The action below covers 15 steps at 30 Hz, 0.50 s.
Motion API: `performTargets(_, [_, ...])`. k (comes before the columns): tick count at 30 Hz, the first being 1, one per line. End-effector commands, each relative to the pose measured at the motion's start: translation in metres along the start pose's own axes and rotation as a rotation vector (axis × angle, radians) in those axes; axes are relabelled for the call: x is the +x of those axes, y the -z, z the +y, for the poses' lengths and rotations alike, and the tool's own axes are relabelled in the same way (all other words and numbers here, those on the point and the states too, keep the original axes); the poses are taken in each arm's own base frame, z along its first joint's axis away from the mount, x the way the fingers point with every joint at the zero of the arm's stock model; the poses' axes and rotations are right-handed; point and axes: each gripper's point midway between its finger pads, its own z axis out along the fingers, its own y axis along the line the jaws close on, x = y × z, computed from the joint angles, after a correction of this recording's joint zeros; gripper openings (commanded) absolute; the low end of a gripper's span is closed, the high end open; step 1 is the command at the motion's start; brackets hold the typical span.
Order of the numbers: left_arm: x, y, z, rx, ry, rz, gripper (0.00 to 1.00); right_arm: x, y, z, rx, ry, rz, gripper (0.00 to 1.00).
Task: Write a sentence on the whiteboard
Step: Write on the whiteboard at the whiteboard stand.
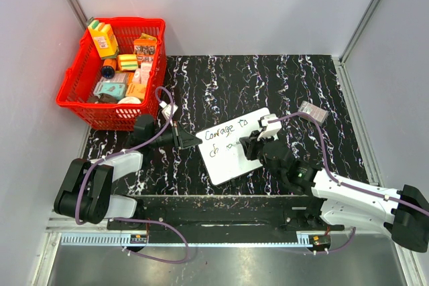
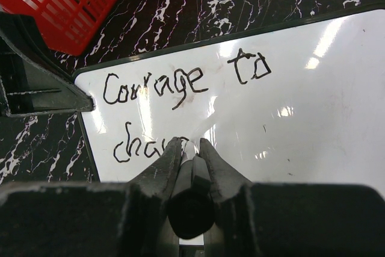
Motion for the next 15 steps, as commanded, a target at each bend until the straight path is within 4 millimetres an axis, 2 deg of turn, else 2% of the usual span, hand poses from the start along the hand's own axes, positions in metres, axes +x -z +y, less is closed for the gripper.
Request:
performTargets(1, [-0.015,-0.001,0.026,-0.1,-0.121,-0.067,0.0,-0.008,-0.001,0.002,0.002,0.002,-0.005,0.0])
performTargets(15, [-0.015,-0.001,0.026,-0.101,-0.118,-0.066,0.0,0.02,0.005,-0.004,0.001,0.02,0.094,0.0])
